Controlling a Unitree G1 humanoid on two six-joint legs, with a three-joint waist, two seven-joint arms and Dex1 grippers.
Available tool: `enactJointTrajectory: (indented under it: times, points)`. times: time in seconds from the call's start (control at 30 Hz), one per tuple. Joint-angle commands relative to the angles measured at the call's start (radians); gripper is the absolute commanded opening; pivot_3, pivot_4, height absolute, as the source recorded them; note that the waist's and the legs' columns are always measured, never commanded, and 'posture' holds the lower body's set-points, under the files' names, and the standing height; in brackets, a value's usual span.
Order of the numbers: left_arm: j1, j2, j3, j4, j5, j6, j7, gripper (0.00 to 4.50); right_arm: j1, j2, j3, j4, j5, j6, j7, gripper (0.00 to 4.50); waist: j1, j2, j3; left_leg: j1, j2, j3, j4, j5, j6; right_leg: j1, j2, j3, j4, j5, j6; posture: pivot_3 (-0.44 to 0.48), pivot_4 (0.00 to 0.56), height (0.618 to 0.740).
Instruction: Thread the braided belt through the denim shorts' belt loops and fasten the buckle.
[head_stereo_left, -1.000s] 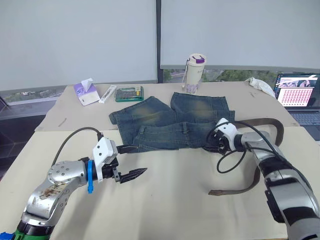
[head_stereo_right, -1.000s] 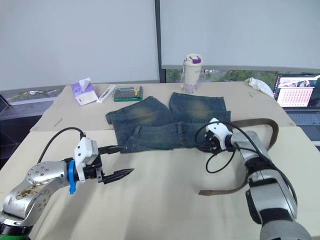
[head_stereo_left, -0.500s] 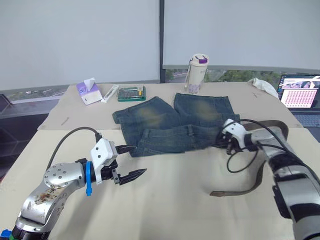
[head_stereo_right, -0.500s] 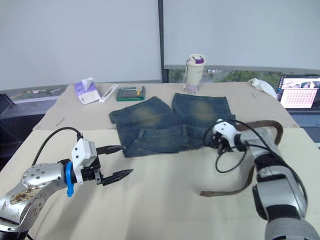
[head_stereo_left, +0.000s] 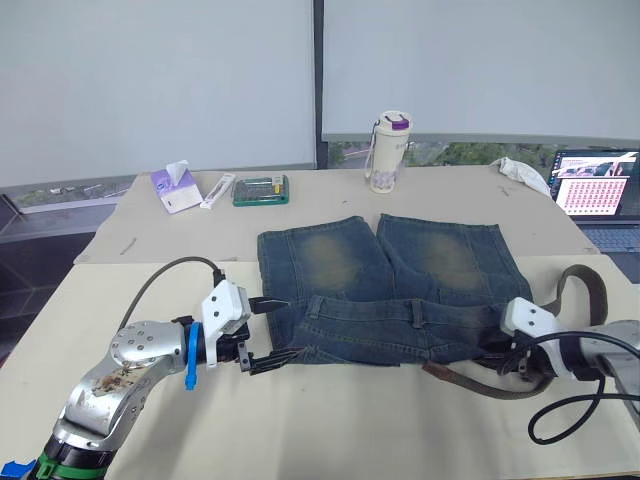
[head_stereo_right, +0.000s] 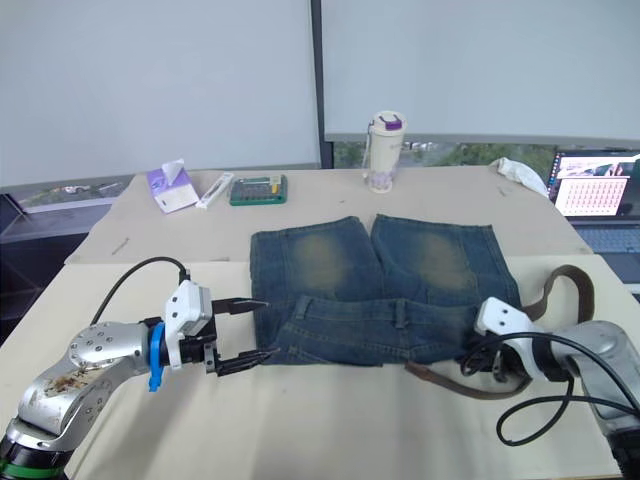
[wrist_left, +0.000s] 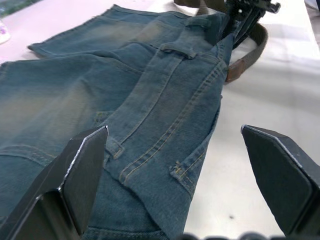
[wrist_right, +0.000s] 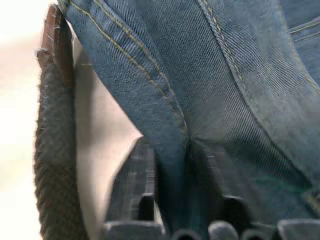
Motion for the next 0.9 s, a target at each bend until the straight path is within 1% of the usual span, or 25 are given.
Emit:
enactJointTrajectory:
  times: [0.03,0.07,0.1,0.17,0.23,0.3,0.37,0.4,0.57,0.6,0.67,0.7,0.73,0.8,0.9]
  points:
    - [-0.025,0.004,-0.005,-0.004,0.007,-0.022,-0.024,4.50,0.013,-0.041,-0.137,-0.084,0.065,0.044,-0.025,2.96,-0.002,0.000,0.000,0.000,0.000,0.000,0.000,0.000,0.000,0.000,0.000,0.000,0.000,0.000,0.000,0.000,0.150,0.740]
    - [-0.029,0.005,-0.012,0.000,0.008,-0.023,-0.031,4.50,0.031,-0.059,-0.184,-0.102,0.089,0.075,-0.014,3.32,-0.002,0.000,0.000,0.000,0.000,0.000,0.000,0.000,0.000,0.000,0.000,0.000,0.000,0.000,0.000,0.000,0.150,0.740]
    - [-0.032,0.006,-0.021,0.002,0.009,-0.025,-0.043,4.50,0.080,-0.093,-0.246,-0.144,0.134,0.144,0.040,3.60,-0.001,0.000,0.001,0.000,0.000,-0.001,0.000,0.000,0.000,0.000,0.000,0.000,0.000,0.000,0.000,0.000,0.150,0.740]
    - [-0.036,0.009,-0.033,0.006,0.009,-0.027,-0.060,4.50,0.157,-0.139,-0.327,-0.215,0.209,0.237,0.117,4.34,0.009,0.000,0.001,0.000,-0.001,0.000,0.001,0.000,0.000,0.000,-0.001,-0.001,-0.001,0.000,0.000,0.000,0.150,0.740]
    - [-0.034,0.015,-0.049,0.007,0.009,-0.029,-0.085,4.50,0.198,-0.149,-0.374,-0.305,0.298,0.340,0.136,4.34,0.010,-0.001,0.002,-0.001,-0.001,0.000,0.001,0.000,0.000,0.001,-0.001,0.000,-0.001,0.000,0.000,0.000,0.150,0.740]
    - [-0.030,0.021,-0.069,0.005,0.015,-0.031,-0.108,4.50,0.241,-0.147,-0.378,-0.382,0.352,0.409,0.134,4.34,0.005,-0.003,0.002,0.000,0.001,0.000,0.001,0.000,0.001,0.002,0.000,-0.001,-0.001,0.000,0.001,0.000,0.150,0.740]
    - [-0.026,0.030,-0.092,0.001,0.031,-0.035,-0.129,4.50,0.303,-0.145,-0.316,-0.423,0.312,0.393,0.109,4.34,0.005,-0.003,0.002,-0.001,0.001,0.000,0.001,0.000,0.001,0.002,0.001,-0.001,-0.001,-0.001,0.002,0.000,0.150,0.740]
    - [-0.024,0.033,-0.099,0.000,0.038,-0.039,-0.136,4.50,0.315,-0.140,-0.282,-0.418,0.282,0.368,0.085,4.34,0.005,-0.003,0.002,-0.001,0.001,0.000,0.001,-0.001,0.001,0.002,0.001,-0.001,-0.001,-0.004,0.006,0.000,0.150,0.740]
    - [-0.030,0.030,-0.108,0.010,0.064,-0.057,-0.142,4.50,0.285,-0.098,-0.111,-0.305,0.132,0.224,-0.048,4.34,0.005,-0.006,0.004,-0.001,0.000,0.001,0.001,0.000,0.001,0.001,-0.001,0.000,-0.001,-0.005,0.007,0.000,0.150,0.740]
    - [-0.033,0.029,-0.108,0.010,0.065,-0.058,-0.141,4.50,0.277,-0.095,-0.084,-0.285,0.108,0.209,-0.066,4.10,0.005,-0.006,0.004,-0.001,0.000,0.000,0.001,0.000,0.001,0.001,-0.001,0.000,-0.001,-0.005,0.007,0.000,0.150,0.740]
    - [-0.036,0.028,-0.106,0.008,0.064,-0.056,-0.142,4.50,0.269,-0.099,-0.053,-0.260,0.076,0.174,-0.080,3.49,0.006,-0.006,0.005,-0.001,0.000,0.000,0.001,0.000,0.001,0.001,-0.001,0.000,-0.001,-0.004,0.006,0.000,0.150,0.740]
    - [-0.035,0.027,-0.105,0.007,0.064,-0.056,-0.143,4.50,0.271,-0.108,-0.040,-0.255,0.071,0.163,-0.072,3.20,0.007,-0.006,0.005,-0.001,0.000,0.000,0.001,0.000,0.001,0.001,-0.001,0.000,-0.001,-0.003,0.004,0.000,0.150,0.740]
    - [-0.034,0.027,-0.106,0.008,0.064,-0.060,-0.147,4.50,0.275,-0.113,-0.036,-0.258,0.074,0.155,-0.060,2.81,0.007,-0.006,0.005,-0.001,0.000,0.000,0.001,0.000,0.001,0.001,-0.001,0.000,-0.001,-0.002,0.003,0.000,0.150,0.740]
    - [-0.033,0.026,-0.107,0.012,0.062,-0.068,-0.159,4.50,0.292,-0.120,-0.044,-0.284,0.098,0.159,-0.034,2.14,0.007,-0.007,0.005,-0.001,0.000,0.000,0.001,0.000,0.001,0.001,-0.001,0.000,-0.001,-0.002,0.003,0.000,0.150,0.740]
    - [-0.034,0.009,-0.115,0.029,0.049,-0.073,-0.178,4.50,0.327,-0.129,-0.104,-0.337,0.155,0.186,0.006,1.12,0.008,-0.006,0.005,-0.001,0.000,0.000,0.001,0.000,0.001,0.001,0.000,-0.001,-0.001,-0.003,0.004,0.000,0.150,0.740]
